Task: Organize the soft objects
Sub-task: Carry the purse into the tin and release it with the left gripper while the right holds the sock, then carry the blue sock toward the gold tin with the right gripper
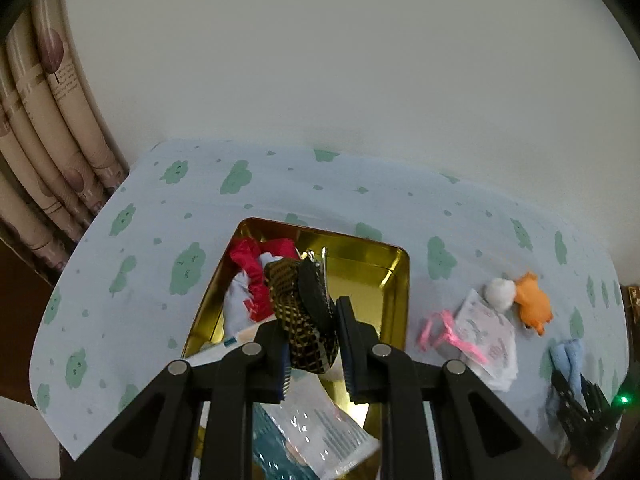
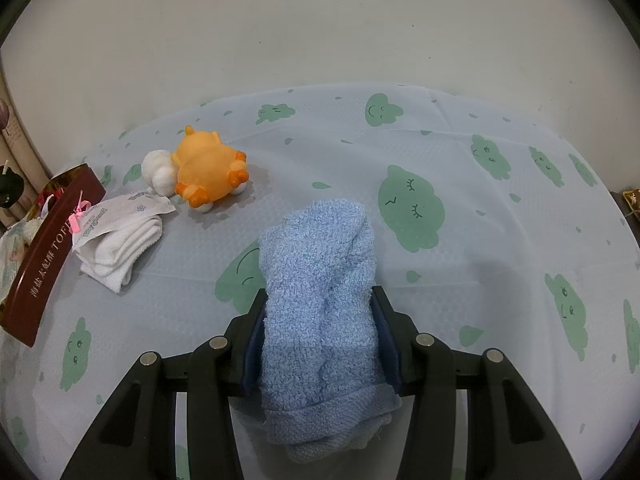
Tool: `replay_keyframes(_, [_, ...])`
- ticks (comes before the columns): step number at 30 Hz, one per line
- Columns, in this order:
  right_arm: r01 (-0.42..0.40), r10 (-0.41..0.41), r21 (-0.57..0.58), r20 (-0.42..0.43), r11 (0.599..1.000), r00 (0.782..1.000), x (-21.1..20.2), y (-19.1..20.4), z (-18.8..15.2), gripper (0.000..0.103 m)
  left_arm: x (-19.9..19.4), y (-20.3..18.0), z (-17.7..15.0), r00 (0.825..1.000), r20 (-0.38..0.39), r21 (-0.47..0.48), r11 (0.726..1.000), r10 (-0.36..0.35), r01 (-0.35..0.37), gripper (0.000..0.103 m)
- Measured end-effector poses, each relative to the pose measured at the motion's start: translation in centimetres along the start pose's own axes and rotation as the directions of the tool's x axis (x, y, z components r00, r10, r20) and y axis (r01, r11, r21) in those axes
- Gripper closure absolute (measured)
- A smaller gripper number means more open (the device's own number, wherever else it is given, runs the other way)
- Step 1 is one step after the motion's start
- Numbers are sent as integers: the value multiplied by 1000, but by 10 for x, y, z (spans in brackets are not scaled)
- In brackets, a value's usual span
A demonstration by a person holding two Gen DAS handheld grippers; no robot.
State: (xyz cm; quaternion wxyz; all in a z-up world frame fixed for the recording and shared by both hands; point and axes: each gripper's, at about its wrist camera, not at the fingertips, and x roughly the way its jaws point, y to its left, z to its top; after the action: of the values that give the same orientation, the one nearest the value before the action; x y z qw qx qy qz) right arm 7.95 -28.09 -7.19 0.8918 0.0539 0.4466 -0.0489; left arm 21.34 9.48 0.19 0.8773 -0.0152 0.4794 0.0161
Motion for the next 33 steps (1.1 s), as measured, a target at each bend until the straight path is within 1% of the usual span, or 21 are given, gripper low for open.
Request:
replay_keyframes(3, [1,-1,-1,0,1000,1000,0,0,0,56,11,2,5,1000,-12,-2,1000,15,-15,83])
replay_keyframes(7, [1,-1,-1,0,1000,1000,0,0,0,56,27,2,10,999,-40,-8,1000,6,-6,83])
replay_keyframes(13, [1,-1,-1,1,1000,1000,0,0,0,56,53,3,13,996,-85,-25,999,25,-27,83])
replay_keyframes(16, [-1,1,-2,1,1000,1000,0,1,0,55,61,4,10,995,-98,-30,999,10,-13,81])
replay_keyframes(18, [0,0,-5,0,1000,1000,0,1,0,54,65,3,8,993,-113,-36,999,-18,14,81])
replay_keyframes(21, [0,0,-8,0,1000,1000,1,2,0,53,67,3,5,992,-126,-38,999,-22,17,78])
replay_keyframes(22, [-1,1,-7,0,1000,1000,1,1,0,53,67,2,5,992,-122,-26,1000,-16,13,75])
replay_keyframes(23, [-3,3,-7,0,1000,1000,0,1,0,53,65,0,5,993,-116,-13,1000,-8,6,69])
replay_keyframes(24, [-5,5,-9,0,1000,1000,0,1,-1,52,63,-1,4,994,-107,-1,1000,3,-3,66])
replay_keyframes(28, [1,-1,-17,-2,1000,1000,0,2,-1,51,55,-3,5,996,-91,22,1000,-3,5,56])
replay_keyframes(31, [1,-1,-18,-2,1000,1000,0,2,-1,51,48,0,6,996,-88,4,1000,-7,8,56])
replay_keyframes(33, [0,0,-18,-1,1000,1000,0,2,-1,51,40,5,6,996,-79,-20,999,-29,28,56])
